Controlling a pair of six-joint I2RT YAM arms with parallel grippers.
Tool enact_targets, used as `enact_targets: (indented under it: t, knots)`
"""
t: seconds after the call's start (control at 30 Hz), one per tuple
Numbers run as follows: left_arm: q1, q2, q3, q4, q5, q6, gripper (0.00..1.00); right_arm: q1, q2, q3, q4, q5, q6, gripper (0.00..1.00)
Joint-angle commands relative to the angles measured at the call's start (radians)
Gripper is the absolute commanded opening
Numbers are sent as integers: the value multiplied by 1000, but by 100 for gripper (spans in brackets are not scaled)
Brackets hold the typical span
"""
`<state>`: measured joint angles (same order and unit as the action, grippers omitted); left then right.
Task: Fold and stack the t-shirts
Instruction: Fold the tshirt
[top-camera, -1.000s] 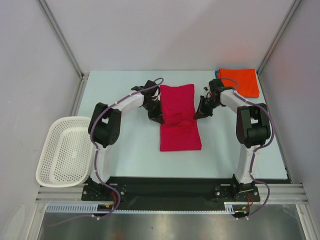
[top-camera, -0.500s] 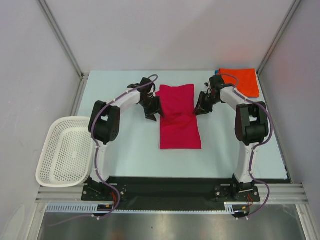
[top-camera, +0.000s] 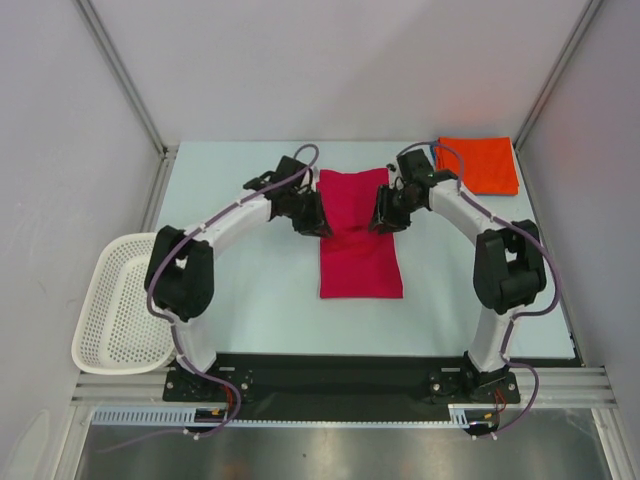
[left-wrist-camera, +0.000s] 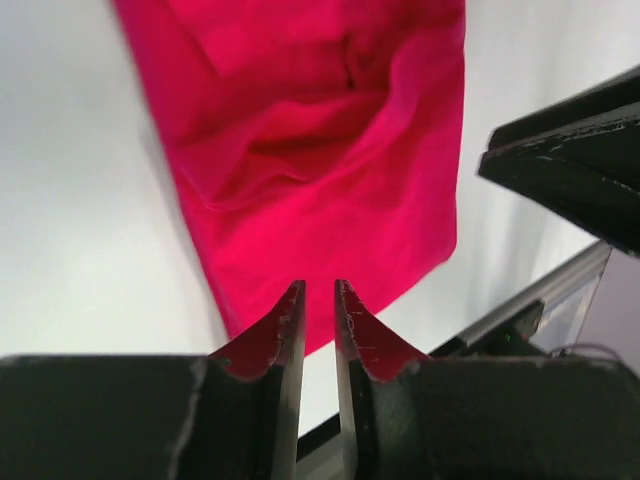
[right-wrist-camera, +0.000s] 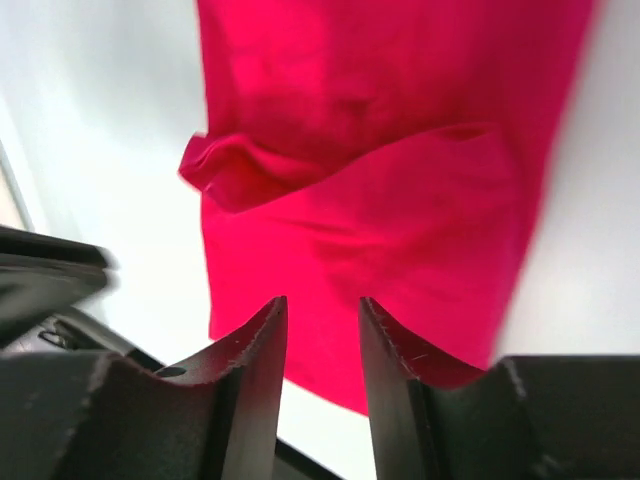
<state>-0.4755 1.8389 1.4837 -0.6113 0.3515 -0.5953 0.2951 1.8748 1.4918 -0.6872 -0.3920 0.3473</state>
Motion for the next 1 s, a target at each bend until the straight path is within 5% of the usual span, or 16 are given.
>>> enact_targets:
  t: [0.0, 0.17, 0.4, 0.97]
  knots:
    - [-38, 42, -62, 61, 73, -11, 21, 27, 6, -19, 40, -13, 33, 41]
    - [-40, 34, -57, 67, 18, 9, 30, -4, 87, 87, 22, 5, -16, 45]
    - [-40, 118, -45, 93, 148, 17, 21, 16, 162, 140, 12, -71, 16, 18]
    - [41, 396, 254, 1, 113, 98, 25, -111, 282, 120, 161, -113, 53, 7]
